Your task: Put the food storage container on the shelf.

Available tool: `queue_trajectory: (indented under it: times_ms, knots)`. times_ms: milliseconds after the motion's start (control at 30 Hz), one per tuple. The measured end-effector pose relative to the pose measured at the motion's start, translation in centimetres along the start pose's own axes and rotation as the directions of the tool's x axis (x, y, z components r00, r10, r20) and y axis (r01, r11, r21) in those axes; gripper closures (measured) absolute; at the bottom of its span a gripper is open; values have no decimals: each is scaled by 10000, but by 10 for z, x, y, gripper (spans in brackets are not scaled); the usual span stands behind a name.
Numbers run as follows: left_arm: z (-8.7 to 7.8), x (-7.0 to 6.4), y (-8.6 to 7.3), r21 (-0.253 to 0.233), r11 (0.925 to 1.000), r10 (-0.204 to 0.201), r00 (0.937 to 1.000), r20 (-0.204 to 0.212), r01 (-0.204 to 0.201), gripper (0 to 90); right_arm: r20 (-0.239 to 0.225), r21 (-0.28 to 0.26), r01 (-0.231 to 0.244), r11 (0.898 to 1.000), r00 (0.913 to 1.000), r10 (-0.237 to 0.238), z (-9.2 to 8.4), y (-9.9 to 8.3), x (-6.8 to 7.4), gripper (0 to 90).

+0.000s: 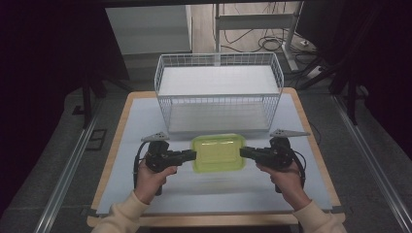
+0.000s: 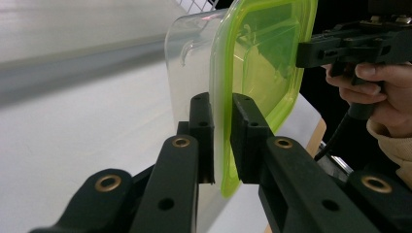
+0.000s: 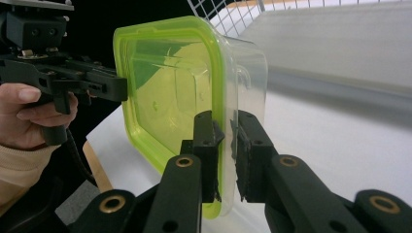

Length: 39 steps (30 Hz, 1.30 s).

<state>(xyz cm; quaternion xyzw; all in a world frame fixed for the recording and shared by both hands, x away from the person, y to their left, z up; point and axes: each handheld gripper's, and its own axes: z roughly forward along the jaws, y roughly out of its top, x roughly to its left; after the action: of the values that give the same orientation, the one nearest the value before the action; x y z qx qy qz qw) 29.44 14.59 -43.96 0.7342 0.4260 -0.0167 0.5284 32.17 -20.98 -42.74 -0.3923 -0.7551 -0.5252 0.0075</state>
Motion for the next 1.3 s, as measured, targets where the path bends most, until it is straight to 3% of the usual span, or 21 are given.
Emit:
queue_trajectory:
  times_ms: [200, 700, 967, 1200, 1300]
  knots:
    - [-5, -3, 13, -170, 9997, 189, 9998, -28, -189, 806, 48, -226, 279, 9994, 9996, -278, -4, 15, 4, 804]
    - [-9, -9, 49, -267, 9967, 766, 9970, -143, -769, 803, 215, -573, 470, 9973, 9987, -458, -13, 43, 8, 805]
    - [-10, -5, 55, -412, 9972, 618, 9981, 9, -617, 805, 313, -631, 565, 9964, 9980, -546, -13, 52, 8, 805]
    - [-14, -5, 68, -494, 9952, 850, 9964, -7, -849, 804, 385, -814, 735, 9940, 9968, -705, -15, 63, 10, 805]
    - [-14, -4, 72, -504, 9958, 767, 9970, 45, -763, 805, 425, -838, 763, 9936, 9964, -729, -15, 66, 11, 805]
